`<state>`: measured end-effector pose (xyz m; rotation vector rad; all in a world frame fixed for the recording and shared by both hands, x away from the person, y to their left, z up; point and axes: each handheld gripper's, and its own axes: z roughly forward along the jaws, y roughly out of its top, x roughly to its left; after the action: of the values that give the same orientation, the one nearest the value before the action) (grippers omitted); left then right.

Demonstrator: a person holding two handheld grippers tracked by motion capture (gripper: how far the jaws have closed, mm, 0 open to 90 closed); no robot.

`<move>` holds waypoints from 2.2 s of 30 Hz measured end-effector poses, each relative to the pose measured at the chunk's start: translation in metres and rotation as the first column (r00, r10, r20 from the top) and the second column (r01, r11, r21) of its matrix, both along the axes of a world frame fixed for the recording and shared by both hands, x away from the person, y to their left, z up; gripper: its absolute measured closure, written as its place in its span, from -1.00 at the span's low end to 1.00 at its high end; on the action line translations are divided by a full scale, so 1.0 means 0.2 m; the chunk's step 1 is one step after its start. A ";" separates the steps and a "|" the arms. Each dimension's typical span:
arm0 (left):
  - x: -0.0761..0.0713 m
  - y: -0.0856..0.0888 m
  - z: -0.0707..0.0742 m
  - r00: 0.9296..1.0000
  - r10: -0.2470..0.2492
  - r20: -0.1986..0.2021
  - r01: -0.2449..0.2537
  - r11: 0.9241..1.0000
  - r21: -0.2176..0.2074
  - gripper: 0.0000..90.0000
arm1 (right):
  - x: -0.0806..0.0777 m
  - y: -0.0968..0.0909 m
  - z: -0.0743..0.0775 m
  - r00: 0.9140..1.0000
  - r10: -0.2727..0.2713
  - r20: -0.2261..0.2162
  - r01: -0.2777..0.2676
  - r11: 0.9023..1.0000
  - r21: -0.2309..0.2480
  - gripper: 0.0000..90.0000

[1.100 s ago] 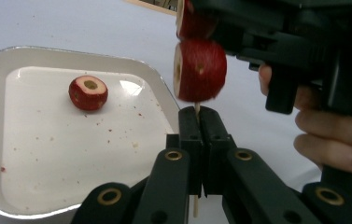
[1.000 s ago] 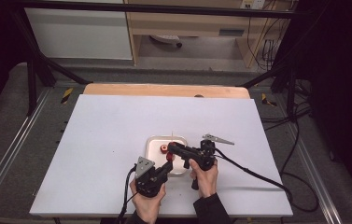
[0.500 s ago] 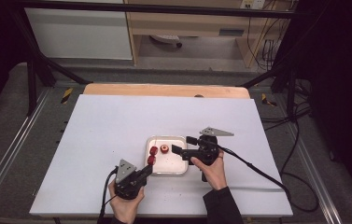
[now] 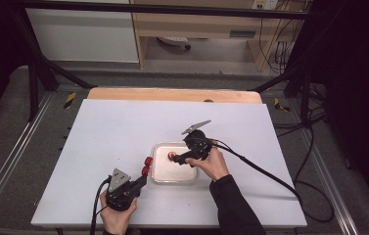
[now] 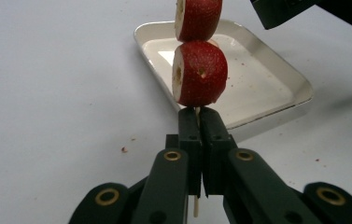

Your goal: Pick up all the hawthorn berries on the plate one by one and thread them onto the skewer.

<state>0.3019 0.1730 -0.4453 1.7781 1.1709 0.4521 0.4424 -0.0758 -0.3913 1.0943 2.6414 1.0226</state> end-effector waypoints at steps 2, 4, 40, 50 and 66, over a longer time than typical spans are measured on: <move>0.00 0.01 -0.01 1.000 0.003 -0.003 -0.003 1.000 0.004 0.96 | 0.04 0.06 -0.01 1.000 0.007 -0.023 -0.009 0.998 -0.067 -0.43; 0.00 0.02 -0.01 1.000 0.005 -0.010 -0.005 1.000 0.004 0.96 | 0.07 0.10 -0.03 0.999 0.005 -0.051 -0.010 0.995 -0.101 -0.38; 0.00 0.01 -0.03 1.000 -0.016 -0.018 0.016 0.999 0.029 0.96 | 0.16 0.16 -0.05 0.987 -0.031 -0.159 0.026 0.999 -0.036 0.35; -0.02 -0.06 -0.02 1.000 -0.026 -0.007 0.026 1.000 -0.009 0.95 | 0.02 0.00 0.09 0.991 -0.078 -0.105 0.105 0.950 0.292 0.35; -0.06 -0.25 0.00 0.998 -0.066 -0.007 0.065 0.992 -0.104 0.95 | -0.13 -0.14 -0.03 0.974 -0.225 -0.034 0.193 0.741 0.643 0.35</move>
<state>0.2890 0.1233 -0.4445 1.7253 1.1196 0.3381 0.4167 -0.1046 -0.3970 1.4072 2.0758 1.9457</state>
